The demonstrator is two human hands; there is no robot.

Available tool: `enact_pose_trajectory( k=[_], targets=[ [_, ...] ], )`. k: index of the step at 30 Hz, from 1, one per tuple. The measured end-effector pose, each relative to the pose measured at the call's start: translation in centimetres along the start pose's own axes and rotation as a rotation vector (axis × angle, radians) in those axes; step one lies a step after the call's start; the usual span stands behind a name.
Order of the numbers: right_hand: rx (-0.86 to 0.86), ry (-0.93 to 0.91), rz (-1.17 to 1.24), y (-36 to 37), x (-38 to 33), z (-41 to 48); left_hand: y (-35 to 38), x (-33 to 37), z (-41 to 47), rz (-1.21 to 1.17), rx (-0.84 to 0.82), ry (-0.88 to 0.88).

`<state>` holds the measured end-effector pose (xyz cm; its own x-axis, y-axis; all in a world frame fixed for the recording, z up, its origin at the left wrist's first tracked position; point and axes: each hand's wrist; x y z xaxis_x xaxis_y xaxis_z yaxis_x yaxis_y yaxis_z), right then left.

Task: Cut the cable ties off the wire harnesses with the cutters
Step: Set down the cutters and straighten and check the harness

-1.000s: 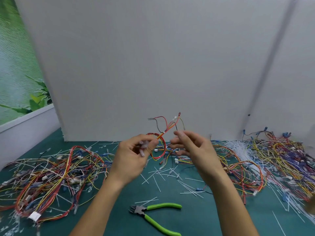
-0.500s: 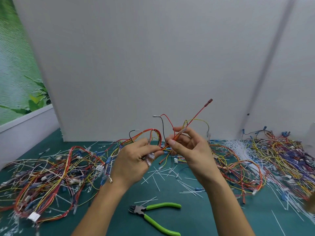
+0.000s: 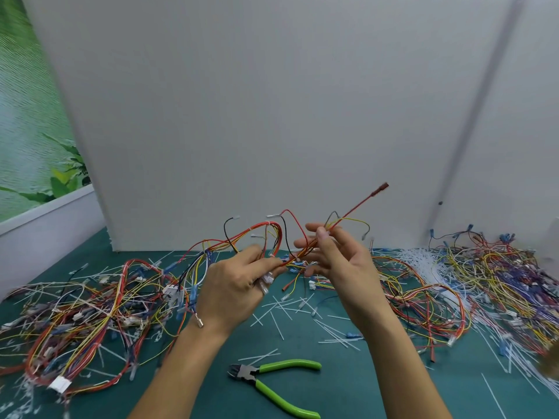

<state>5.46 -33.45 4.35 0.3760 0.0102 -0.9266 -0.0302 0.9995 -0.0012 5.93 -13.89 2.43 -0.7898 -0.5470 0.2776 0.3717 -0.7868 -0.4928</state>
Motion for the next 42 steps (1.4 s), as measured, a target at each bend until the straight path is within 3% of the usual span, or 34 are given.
enact_pose_trajectory(
  k=[15, 21, 26, 30, 36, 39, 42],
  targets=[
    [-0.105, 0.030, 0.233, -0.3, 0.9, 0.5, 0.0, 0.7, 0.0, 0.140, 0.056, -0.004],
    [-0.168, 0.026, -0.054, 1.1, 2.2, 0.2, -0.3, 1.4, 0.2, 0.080, 0.014, 0.052],
    [-0.270, 0.133, -0.012, 1.5, 2.5, -0.1, -0.5, 1.4, 0.2, 0.076, -0.027, 0.116],
    [-0.317, 0.220, 0.223, 1.6, 2.5, -0.1, 0.0, 2.1, 0.2, 0.034, -0.053, 0.138],
    [-0.078, 0.133, 0.578, 0.6, 1.9, 0.6, 0.6, 2.9, -0.1, -0.075, -0.107, 0.170],
    [0.039, 0.130, 0.797, -0.9, 1.6, 0.9, 0.8, 3.1, -0.5, -0.066, -0.218, 0.085],
    [0.043, 0.110, 1.017, -2.2, 1.3, 0.9, 1.1, 2.7, -0.8, -0.019, -0.325, -0.032]
  ],
)
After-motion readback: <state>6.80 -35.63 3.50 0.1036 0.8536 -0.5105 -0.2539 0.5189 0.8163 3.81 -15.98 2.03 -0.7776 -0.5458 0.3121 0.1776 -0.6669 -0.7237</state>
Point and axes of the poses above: each hand's wrist, its own z-axis towards the middle knuckle, its own y-axis out of the palm, x = y × z, and after that the axes turned 11 degrees about -z, right-handed
